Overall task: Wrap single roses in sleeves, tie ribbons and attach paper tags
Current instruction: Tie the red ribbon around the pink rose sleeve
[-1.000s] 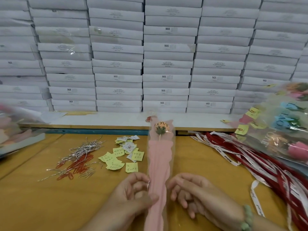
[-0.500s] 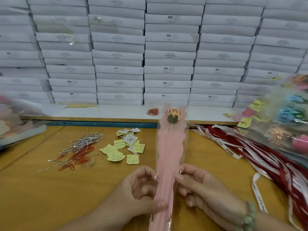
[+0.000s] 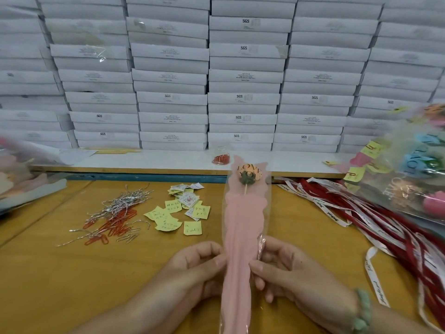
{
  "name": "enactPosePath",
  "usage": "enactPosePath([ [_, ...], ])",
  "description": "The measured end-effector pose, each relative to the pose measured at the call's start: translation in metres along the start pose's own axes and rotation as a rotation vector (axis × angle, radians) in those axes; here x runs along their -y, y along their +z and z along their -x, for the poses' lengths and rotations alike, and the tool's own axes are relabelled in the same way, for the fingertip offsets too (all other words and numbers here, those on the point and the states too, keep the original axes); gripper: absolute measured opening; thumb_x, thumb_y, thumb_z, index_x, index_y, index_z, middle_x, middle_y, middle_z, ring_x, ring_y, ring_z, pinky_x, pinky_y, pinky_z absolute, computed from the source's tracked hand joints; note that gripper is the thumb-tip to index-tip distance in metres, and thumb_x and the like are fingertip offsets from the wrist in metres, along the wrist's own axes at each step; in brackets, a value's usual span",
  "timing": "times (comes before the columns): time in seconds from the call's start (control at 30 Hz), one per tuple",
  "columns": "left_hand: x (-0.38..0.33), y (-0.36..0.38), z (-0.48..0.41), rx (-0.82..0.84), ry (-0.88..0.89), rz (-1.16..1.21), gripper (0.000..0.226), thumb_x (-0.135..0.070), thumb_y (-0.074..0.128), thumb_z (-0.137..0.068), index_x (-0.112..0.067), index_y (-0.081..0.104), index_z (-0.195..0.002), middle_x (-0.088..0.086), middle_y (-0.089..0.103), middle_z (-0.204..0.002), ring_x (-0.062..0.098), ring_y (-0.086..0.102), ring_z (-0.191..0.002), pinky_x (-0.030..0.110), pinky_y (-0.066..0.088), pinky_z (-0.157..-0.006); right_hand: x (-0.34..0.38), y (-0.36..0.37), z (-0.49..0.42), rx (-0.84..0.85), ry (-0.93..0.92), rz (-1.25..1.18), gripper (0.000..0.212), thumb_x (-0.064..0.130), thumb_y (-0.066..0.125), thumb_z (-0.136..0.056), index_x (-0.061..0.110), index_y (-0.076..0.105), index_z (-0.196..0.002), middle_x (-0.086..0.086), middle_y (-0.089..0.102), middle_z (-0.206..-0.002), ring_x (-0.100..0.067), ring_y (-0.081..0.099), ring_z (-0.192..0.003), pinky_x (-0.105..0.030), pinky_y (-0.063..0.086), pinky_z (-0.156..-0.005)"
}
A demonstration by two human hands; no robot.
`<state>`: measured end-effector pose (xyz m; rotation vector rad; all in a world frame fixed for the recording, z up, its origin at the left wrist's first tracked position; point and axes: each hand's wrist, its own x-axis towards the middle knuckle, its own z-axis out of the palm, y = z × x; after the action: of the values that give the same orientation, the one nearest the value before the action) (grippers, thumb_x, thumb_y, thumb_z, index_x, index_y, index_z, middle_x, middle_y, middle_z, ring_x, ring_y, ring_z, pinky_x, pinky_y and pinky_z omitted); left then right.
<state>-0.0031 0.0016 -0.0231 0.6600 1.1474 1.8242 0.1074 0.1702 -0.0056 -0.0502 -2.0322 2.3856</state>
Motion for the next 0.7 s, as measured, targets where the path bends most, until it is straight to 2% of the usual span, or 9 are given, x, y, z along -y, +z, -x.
enactPosePath([
  [0.17, -0.0023, -0.0047, 0.0026, 0.100, -0.020, -0.058, 0.037, -0.019, 0.093, -0.059, -0.005, 0.074, -0.087, 0.019, 0.069, -0.091, 0.025, 0.070, -0.080, 0.031, 0.058, -0.071, 0.0004, 0.0013, -0.0006, 0.034, -0.015, 0.069, 0.041, 0.010, 0.063, -0.079, -0.011, 0.052, -0.113, -0.004, 0.058, -0.074, -0.009, 0.056, -0.060, -0.019, 0.048, -0.049],
  [0.33, -0.0027, -0.0011, 0.0048, 0.109, -0.024, -0.125, 0.024, -0.008, 0.086, -0.062, -0.008, 0.074, -0.083, 0.019, 0.069, -0.090, 0.025, 0.069, -0.080, 0.030, 0.057, -0.069, 0.0003, 0.0020, 0.0004, 0.070, -0.019, 0.142, 0.032, 0.010, 0.062, -0.082, -0.007, 0.055, -0.107, -0.001, 0.059, -0.076, -0.008, 0.058, -0.062, -0.019, 0.050, -0.051],
  [0.4, -0.0029, -0.0014, 0.0050, 0.086, -0.033, -0.117, 0.034, -0.005, 0.083, -0.062, 0.002, 0.069, -0.092, 0.024, 0.068, -0.093, 0.029, 0.069, -0.082, 0.032, 0.058, -0.069, 0.0014, 0.0028, 0.0001, 0.067, -0.018, 0.151, 0.035, 0.011, 0.062, -0.082, -0.010, 0.054, -0.108, -0.002, 0.058, -0.077, -0.008, 0.058, -0.062, -0.019, 0.049, -0.052],
  [0.47, -0.0034, -0.0016, 0.0049, 0.066, -0.042, -0.101, 0.061, -0.005, 0.088, -0.057, 0.016, 0.058, -0.105, 0.029, 0.066, -0.098, 0.034, 0.068, -0.086, 0.036, 0.059, -0.071, 0.0021, 0.0027, 0.0000, 0.058, -0.016, 0.153, 0.041, 0.012, 0.062, -0.081, -0.014, 0.050, -0.110, -0.003, 0.057, -0.078, -0.008, 0.058, -0.063, -0.018, 0.049, -0.051],
  [0.53, -0.0030, -0.0006, 0.0049, 0.051, -0.038, -0.085, 0.079, -0.009, 0.094, -0.051, 0.019, 0.052, -0.112, 0.032, 0.064, -0.102, 0.038, 0.067, -0.089, 0.040, 0.059, -0.075, 0.0025, 0.0021, 0.0001, 0.050, -0.007, 0.128, 0.042, 0.013, 0.063, -0.079, -0.015, 0.050, -0.108, -0.002, 0.057, -0.076, -0.007, 0.058, -0.062, -0.018, 0.049, -0.051],
  [0.63, -0.0020, 0.0004, 0.0039, 0.014, -0.026, -0.058, 0.084, -0.011, 0.097, -0.045, 0.015, 0.056, -0.113, 0.036, 0.061, -0.107, 0.041, 0.064, -0.093, 0.044, 0.057, -0.080, 0.0036, 0.0010, 0.0008, 0.050, 0.015, 0.055, 0.031, 0.014, 0.066, -0.077, -0.006, 0.056, -0.098, 0.000, 0.058, -0.070, -0.007, 0.056, -0.060, -0.017, 0.048, -0.050],
  [0.7, -0.0011, 0.0010, 0.0034, -0.003, -0.015, -0.055, 0.073, -0.011, 0.098, -0.041, 0.007, 0.065, -0.102, 0.035, 0.062, -0.103, 0.037, 0.065, -0.088, 0.041, 0.058, -0.076, 0.0050, -0.0006, 0.0018, 0.069, 0.019, 0.021, 0.013, 0.013, 0.067, -0.081, 0.005, 0.062, -0.089, 0.003, 0.060, -0.066, -0.006, 0.056, -0.060, -0.016, 0.048, -0.052],
])
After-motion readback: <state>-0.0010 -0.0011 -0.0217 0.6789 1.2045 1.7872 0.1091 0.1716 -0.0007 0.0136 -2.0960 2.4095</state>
